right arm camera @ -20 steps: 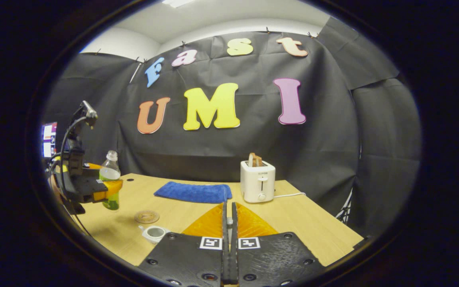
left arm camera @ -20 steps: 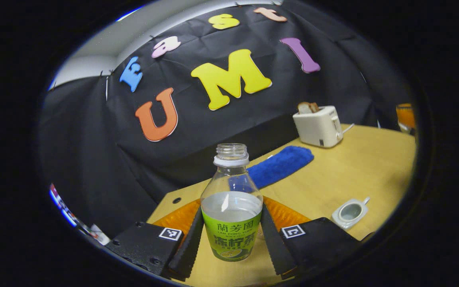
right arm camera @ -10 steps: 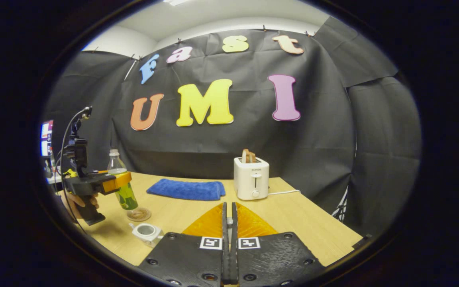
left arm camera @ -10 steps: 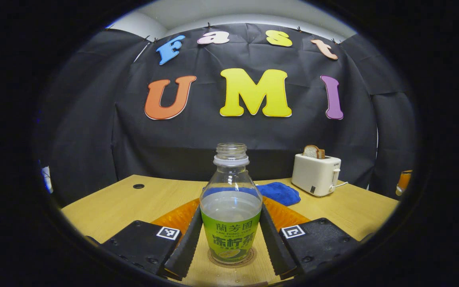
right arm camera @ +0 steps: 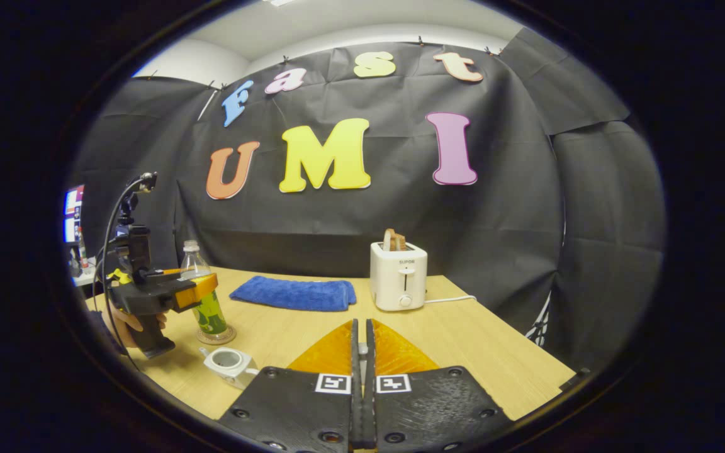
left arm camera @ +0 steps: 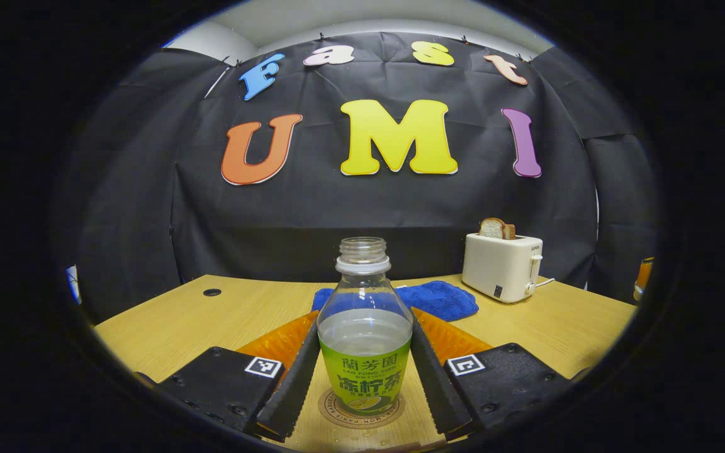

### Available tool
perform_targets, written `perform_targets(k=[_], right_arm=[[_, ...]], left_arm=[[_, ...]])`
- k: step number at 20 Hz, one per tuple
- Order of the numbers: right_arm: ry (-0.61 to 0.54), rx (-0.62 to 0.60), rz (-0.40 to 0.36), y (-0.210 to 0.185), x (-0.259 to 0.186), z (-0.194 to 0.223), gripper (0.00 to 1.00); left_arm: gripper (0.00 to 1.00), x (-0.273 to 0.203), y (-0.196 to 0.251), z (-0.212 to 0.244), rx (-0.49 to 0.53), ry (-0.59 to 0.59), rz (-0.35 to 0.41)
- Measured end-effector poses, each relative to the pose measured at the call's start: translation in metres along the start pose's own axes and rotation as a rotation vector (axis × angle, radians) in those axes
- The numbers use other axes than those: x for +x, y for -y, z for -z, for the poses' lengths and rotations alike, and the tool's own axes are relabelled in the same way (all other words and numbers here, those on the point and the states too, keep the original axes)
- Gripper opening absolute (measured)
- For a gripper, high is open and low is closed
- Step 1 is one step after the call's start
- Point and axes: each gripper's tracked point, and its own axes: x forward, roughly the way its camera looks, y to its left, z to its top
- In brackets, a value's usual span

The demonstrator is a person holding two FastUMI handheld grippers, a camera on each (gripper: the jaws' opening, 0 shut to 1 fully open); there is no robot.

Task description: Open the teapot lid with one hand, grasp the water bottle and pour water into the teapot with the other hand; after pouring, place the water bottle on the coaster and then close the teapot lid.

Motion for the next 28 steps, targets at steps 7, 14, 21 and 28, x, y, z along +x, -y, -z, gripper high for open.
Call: perform_targets(k=[7,14,21,28], right_arm=[[0.0,-0.021,-0.02,-0.014,-0.002,0.002,0.0],[0.007,-0.006,-0.123,-0.052,-0.011,0.0,0.0],[-0.02,0.091,-0.263,-0.091,-0.007,0.012,0.0],[-0.014,0.081,-0.327,-0.128,0.007,0.015,0.0]], left_arm=[[0.92,-0.022,0.002,-0.033,-0.058,0.024,0.019],[0.92,-0.07,-0.006,-0.066,-0.029,0.065,-0.015],[0.91,-0.134,-0.015,-0.072,0.014,0.1,-0.059],[0.92,-0.172,-0.033,-0.065,-0.008,0.107,-0.069]])
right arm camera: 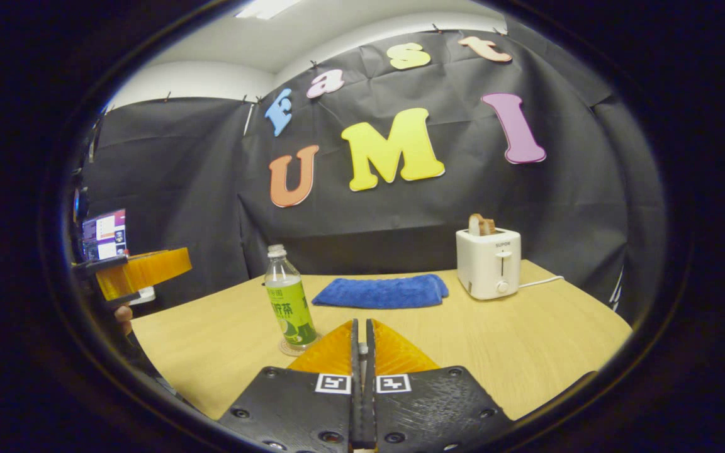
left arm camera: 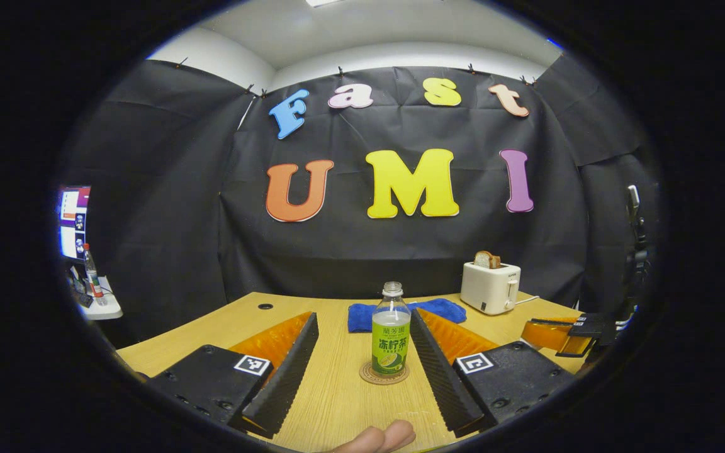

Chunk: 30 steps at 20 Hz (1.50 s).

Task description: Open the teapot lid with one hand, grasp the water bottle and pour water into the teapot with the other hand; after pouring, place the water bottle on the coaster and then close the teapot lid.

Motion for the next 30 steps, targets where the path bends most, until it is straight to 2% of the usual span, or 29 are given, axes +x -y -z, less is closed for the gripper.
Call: perform_targets(k=[9,18,22,26,29,30], right_arm=[[-0.068,-0.03,-0.027,-0.035,0.031,0.032,0.0],[-0.114,-0.057,-0.015,-0.038,0.046,0.053,0.02],[-0.088,-0.085,-0.003,-0.039,0.044,0.045,0.12],[-0.059,-0.079,0.008,-0.041,0.033,0.031,0.14],[-0.033,-0.084,0.011,-0.043,0.02,0.014,0.2],[-0.026,-0.091,0.011,-0.043,0.013,0.01,0.31]], left_arm=[[0.91,-0.01,-0.017,0.001,0.034,-0.006,0.011],[0.92,-0.006,-0.023,0.009,0.018,-0.046,0.011],[0.92,-0.005,-0.019,0.015,0.023,-0.061,0.021],[0.92,-0.007,-0.02,0.017,0.026,-0.079,0.016],[0.92,-0.009,-0.017,0.015,0.021,-0.079,0.026],[0.92,-0.011,-0.017,0.014,0.025,-0.076,0.027]])
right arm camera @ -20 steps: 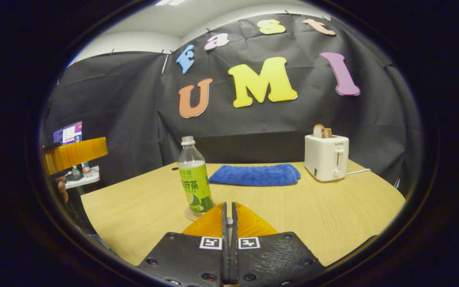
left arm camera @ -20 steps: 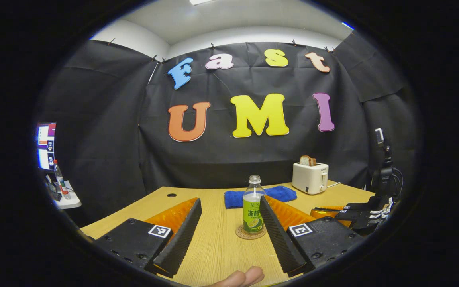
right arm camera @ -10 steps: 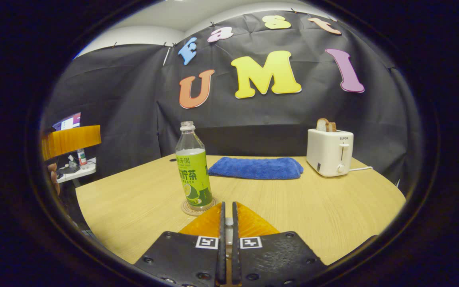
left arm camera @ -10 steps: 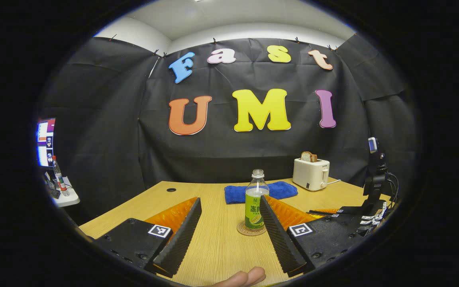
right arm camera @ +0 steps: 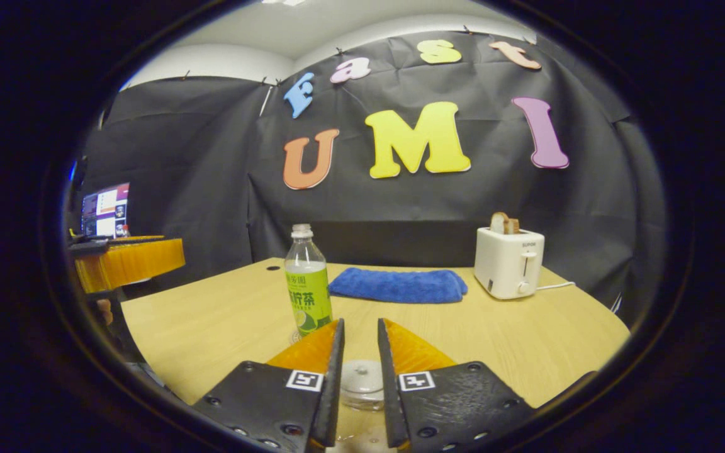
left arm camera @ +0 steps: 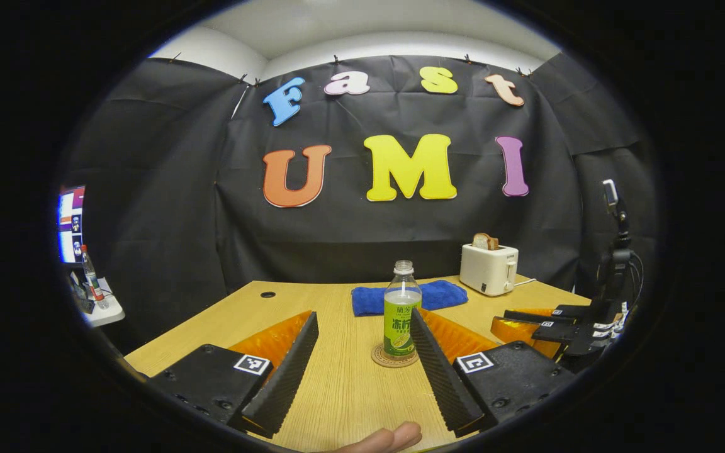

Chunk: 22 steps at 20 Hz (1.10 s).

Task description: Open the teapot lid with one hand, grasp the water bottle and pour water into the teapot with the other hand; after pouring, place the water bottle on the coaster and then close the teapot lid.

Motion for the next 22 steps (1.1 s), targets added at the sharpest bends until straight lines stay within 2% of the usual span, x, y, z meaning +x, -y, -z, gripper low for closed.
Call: perform_targets(k=[3,4,5,7,10,12,17,22], right_arm=[[0.029,-0.006,0.02,0.004,-0.021,-0.019,0.46],[0.035,-0.002,0.032,0.006,-0.028,-0.024,0.55],[0.041,0.003,0.043,0.01,-0.035,-0.029,0.57],[0.05,0.011,0.06,0.014,-0.05,-0.04,0.66],[0.084,0.006,0.096,0.023,-0.074,-0.06,0.99],[0.097,0.004,0.113,0.028,-0.091,-0.072,0.96],[0.148,0.047,0.18,0.046,-0.139,-0.104,0.97],[0.161,0.016,0.218,0.051,-0.166,-0.106,0.95]], left_arm=[[0.92,-0.006,0.003,-0.005,0.017,0.009,0.0],[0.92,-0.009,0.003,-0.008,0.021,0.015,-0.003],[0.92,-0.011,0.003,-0.01,0.022,0.017,-0.003],[0.92,-0.018,0.005,-0.015,0.02,0.025,0.002],[0.92,-0.029,0.01,-0.026,0.023,0.04,0.012],[0.92,-0.037,0.01,-0.029,0.029,0.035,0.003],[0.92,-0.05,0.022,-0.029,0.032,0.016,0.025],[0.92,-0.055,0.019,-0.035,0.05,0.026,0.003]])
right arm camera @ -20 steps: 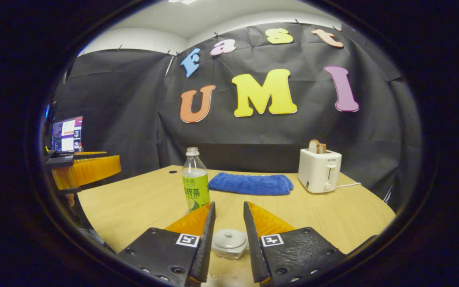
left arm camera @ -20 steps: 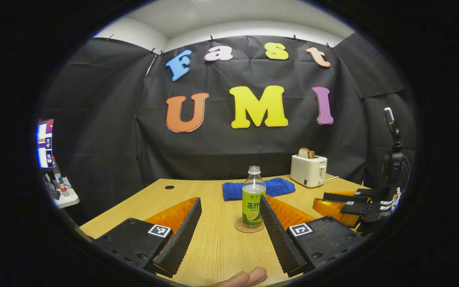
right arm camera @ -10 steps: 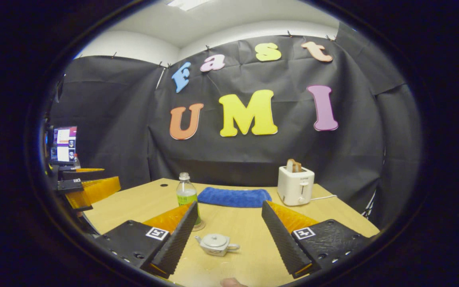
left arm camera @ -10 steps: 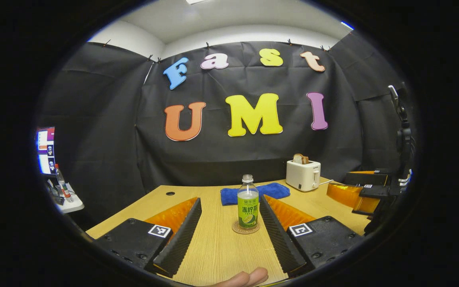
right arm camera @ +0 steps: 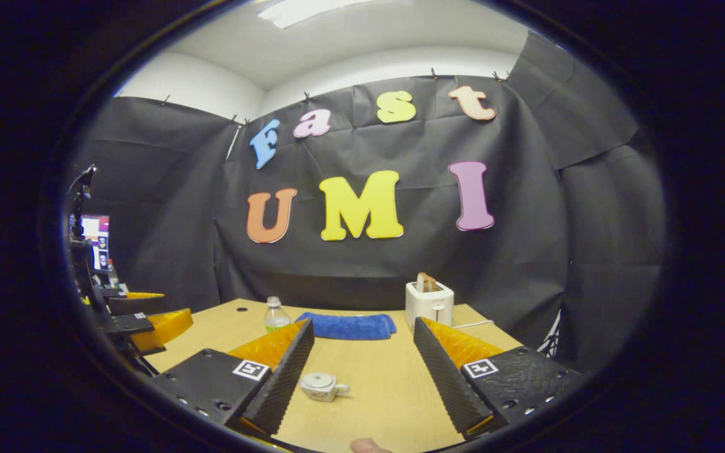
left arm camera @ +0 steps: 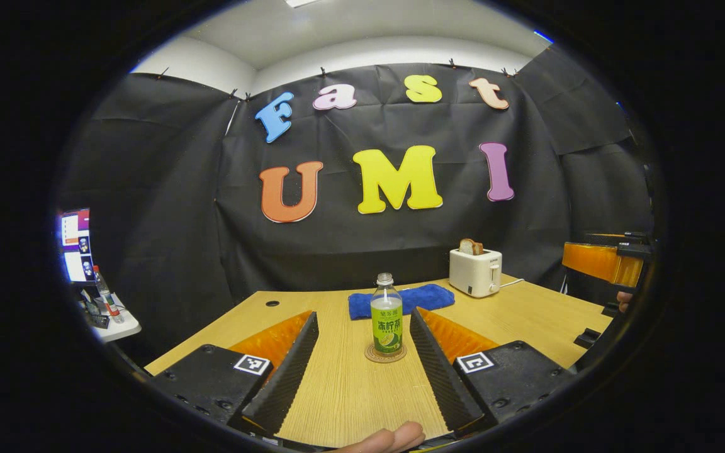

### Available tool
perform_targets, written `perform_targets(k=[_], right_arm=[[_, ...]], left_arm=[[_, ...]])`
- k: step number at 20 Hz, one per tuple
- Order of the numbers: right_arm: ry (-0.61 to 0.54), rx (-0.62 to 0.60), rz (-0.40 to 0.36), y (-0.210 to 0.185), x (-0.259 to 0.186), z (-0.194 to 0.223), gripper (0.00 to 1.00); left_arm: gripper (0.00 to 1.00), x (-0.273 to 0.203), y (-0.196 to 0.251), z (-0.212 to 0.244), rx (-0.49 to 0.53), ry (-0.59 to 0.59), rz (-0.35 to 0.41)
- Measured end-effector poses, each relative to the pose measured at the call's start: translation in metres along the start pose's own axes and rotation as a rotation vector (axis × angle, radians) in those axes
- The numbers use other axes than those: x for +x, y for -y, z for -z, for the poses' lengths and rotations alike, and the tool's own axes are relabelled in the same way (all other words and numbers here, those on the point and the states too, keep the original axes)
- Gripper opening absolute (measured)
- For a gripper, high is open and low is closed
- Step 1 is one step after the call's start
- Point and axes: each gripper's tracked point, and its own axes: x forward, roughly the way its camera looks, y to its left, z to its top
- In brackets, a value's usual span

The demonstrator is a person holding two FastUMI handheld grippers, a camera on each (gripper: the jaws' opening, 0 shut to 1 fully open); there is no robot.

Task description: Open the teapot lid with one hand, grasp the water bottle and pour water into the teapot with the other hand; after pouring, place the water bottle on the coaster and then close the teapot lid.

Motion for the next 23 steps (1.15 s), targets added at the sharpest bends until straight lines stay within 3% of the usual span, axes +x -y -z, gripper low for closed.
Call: perform_targets(k=[19,23], right_arm=[[-0.054,-0.031,-0.045,-0.017,-0.003,0.012,0.99],[-0.063,-0.015,-0.045,-0.012,-0.001,0.016,0.95]], left_arm=[[0.92,-0.004,-0.01,-0.008,-0.022,0.024,-0.021],[0.92,-0.005,-0.009,-0.015,-0.05,0.054,-0.024]])
